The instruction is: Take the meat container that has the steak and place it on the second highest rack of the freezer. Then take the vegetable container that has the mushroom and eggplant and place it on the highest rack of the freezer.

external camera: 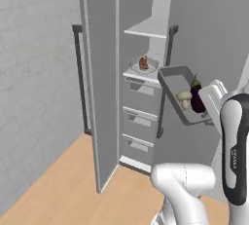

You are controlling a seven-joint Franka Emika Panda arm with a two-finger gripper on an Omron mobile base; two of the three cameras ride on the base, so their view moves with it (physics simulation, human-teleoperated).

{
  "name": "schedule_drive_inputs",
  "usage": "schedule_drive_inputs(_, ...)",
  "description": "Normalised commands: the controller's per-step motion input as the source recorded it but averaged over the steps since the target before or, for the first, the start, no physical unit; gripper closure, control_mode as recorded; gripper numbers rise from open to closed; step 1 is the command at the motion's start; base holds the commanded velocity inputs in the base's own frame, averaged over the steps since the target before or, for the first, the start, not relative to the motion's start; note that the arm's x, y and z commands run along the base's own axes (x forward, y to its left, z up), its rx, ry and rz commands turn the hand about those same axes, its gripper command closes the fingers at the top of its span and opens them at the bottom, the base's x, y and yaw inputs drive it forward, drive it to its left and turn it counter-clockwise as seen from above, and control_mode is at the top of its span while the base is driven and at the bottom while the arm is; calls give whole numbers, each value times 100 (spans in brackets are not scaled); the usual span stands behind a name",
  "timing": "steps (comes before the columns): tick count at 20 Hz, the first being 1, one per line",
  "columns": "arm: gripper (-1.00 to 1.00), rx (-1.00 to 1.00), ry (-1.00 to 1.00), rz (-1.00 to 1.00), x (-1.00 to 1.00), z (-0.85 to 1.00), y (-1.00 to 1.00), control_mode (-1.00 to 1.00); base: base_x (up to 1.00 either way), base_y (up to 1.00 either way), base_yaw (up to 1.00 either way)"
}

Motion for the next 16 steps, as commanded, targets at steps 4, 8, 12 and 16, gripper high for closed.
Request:
schedule_drive_inputs(4,100,0,0,0,0,0,0,100,83,55,-70)
schedule_drive_inputs(8,100,0,0,0,0,0,0,100,83,68,-63)
schedule_drive_inputs(12,100,0,0,0,0,0,0,100,75,87,-35)
schedule_drive_inputs(16,100,0,0,0,0,0,0,100,59,20,-12)
